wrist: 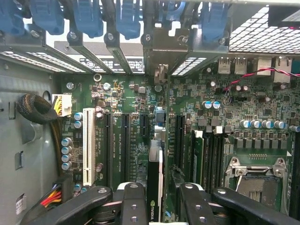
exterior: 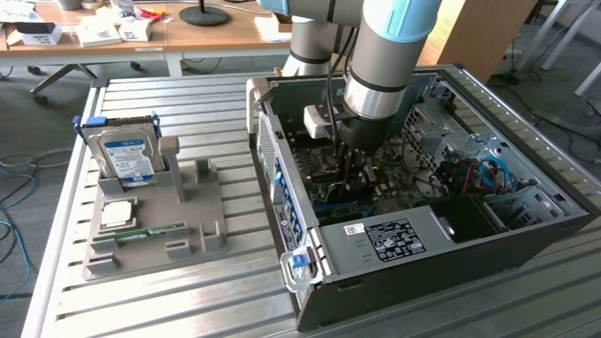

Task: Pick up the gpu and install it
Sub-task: 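Insert the gpu into the slot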

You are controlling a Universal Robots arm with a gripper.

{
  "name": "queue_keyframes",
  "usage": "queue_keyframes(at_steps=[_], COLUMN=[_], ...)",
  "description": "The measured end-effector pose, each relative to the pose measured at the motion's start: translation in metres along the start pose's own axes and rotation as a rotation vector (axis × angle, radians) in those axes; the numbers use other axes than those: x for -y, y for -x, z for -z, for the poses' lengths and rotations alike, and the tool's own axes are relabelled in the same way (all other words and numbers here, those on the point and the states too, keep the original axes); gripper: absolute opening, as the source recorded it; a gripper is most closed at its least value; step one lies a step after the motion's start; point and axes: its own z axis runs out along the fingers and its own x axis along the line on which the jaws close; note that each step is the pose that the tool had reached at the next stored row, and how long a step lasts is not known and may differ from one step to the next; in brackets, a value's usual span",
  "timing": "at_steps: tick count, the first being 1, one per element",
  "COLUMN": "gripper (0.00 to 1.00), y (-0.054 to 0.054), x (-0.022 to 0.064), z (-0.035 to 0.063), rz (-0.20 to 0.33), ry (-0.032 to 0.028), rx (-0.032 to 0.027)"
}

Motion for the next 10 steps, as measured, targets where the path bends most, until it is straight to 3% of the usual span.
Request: queue_keyframes(at_steps=[7, 10], gripper=[0.33, 0.26], y=[0.0000, 0.0000], x=[0.0000, 0.0000], z=[0.0000, 0.0000], rz=[0.000, 0.000], ry=[0.0000, 0.0000], rx=[0.0000, 0.0000])
